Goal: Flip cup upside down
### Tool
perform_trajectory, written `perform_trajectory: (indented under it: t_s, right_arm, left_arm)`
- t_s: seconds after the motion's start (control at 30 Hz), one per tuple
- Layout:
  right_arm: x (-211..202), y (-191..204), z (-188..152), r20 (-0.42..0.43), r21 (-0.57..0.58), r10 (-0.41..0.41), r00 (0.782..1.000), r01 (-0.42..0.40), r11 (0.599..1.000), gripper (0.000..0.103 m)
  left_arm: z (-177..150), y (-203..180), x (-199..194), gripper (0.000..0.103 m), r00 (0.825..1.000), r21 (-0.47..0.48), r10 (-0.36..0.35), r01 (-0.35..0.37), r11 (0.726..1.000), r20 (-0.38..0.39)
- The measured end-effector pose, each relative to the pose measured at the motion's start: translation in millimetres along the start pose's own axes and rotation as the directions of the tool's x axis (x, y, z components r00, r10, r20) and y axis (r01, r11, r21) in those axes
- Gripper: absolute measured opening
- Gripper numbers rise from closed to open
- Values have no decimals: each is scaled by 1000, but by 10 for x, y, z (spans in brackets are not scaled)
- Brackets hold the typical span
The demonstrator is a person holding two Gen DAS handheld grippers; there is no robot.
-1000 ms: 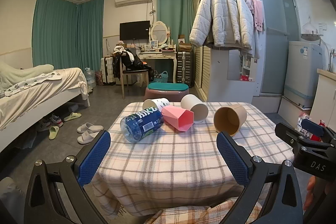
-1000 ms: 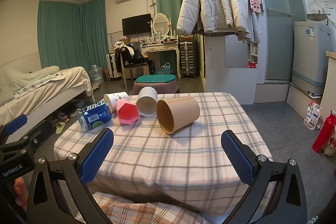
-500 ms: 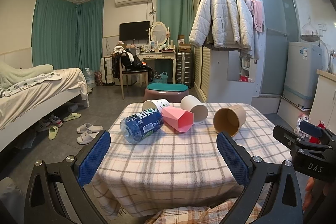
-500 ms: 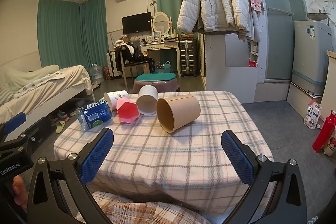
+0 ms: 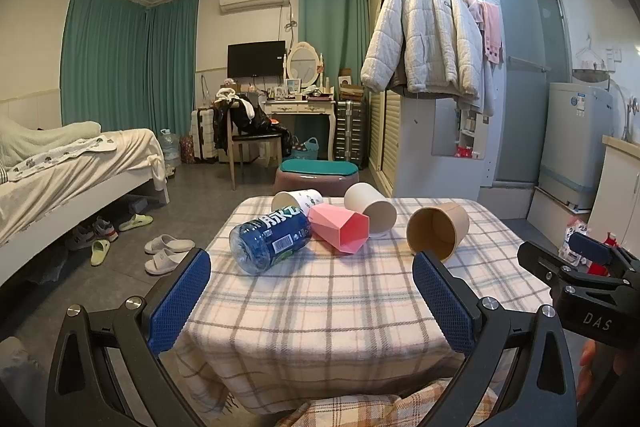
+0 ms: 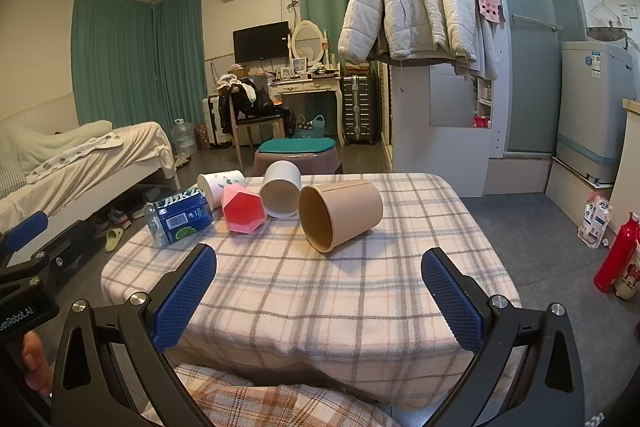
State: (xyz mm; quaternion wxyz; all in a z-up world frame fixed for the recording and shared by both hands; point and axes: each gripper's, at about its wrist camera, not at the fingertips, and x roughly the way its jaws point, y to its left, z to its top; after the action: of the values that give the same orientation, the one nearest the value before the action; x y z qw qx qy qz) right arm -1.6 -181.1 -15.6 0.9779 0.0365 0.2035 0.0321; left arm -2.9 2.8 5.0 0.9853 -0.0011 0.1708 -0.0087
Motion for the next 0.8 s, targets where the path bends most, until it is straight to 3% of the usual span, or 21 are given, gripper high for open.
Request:
perform_trajectory:
  t_s: [0.8]
  right_arm:
    - [6,8,-4,-1,-3,-2,1000,2,1000,103]
  left_arm:
    - [-19,34,5,103,1000,-4,-1,1,1000,-2]
